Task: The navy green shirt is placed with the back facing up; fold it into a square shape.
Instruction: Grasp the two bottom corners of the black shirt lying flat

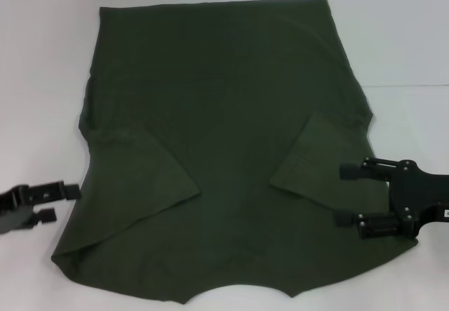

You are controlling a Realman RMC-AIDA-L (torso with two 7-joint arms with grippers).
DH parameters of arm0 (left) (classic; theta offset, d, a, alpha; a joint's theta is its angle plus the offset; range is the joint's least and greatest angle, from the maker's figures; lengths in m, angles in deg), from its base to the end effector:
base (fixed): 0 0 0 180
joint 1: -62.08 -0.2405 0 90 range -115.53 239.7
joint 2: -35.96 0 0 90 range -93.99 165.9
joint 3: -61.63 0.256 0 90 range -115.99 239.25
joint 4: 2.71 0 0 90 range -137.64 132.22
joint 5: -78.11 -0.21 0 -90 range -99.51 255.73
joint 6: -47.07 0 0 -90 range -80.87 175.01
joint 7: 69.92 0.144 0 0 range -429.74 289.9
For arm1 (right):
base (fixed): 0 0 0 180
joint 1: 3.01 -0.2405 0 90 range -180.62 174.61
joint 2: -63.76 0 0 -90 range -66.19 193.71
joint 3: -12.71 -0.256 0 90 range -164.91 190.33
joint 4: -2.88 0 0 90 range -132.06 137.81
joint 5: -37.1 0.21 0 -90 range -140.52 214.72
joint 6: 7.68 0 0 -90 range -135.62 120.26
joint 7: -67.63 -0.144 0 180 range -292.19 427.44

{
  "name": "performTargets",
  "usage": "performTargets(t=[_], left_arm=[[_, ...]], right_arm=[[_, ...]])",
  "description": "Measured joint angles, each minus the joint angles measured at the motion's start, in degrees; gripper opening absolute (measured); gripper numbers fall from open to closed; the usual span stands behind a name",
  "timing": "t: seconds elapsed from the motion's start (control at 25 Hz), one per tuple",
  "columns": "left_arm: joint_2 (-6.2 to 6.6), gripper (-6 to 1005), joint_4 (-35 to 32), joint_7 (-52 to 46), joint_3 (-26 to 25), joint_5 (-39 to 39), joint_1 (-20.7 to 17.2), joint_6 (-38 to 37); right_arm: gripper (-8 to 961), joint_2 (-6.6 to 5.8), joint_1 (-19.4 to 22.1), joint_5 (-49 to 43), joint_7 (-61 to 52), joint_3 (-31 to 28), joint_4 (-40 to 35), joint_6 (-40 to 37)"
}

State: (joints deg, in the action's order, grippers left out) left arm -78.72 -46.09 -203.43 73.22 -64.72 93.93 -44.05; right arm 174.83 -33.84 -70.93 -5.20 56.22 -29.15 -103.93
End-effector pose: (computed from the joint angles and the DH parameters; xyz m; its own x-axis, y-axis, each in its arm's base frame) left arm -0.3377 0.3240 0.0744 -0.0040 0.8636 0.5041 0.9962 -0.0404 0.0771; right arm 0.2680 0.3274 0.0377 0.8249 -0.2311 -0.5158 -0.3363 -0.9342 -0.1192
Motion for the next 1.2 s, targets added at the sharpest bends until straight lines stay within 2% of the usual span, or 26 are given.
performTargets(t=[0.36, 0.8, 1.2], left_arm=[[-0.36, 919, 0.08, -0.34, -0.68, -4.02, -1.25, 1.30], [-0.77, 918, 1.42, -0.69, -0.27, -5.48, -1.71, 1.61], [-0.59, 918, 3.45, -1.24, 0.51, -5.78, -1.10, 3.64]], right_arm=[[943, -0.35, -0.17, -0.17, 0.04, -0.12, -0.33, -1.40], [943, -0.35, -0.19, -0.17, 0.06, -0.36, -0.13, -1.34], [943, -0.29, -0.27, -0.11, 0.06, -0.46, 0.05, -1.37]])
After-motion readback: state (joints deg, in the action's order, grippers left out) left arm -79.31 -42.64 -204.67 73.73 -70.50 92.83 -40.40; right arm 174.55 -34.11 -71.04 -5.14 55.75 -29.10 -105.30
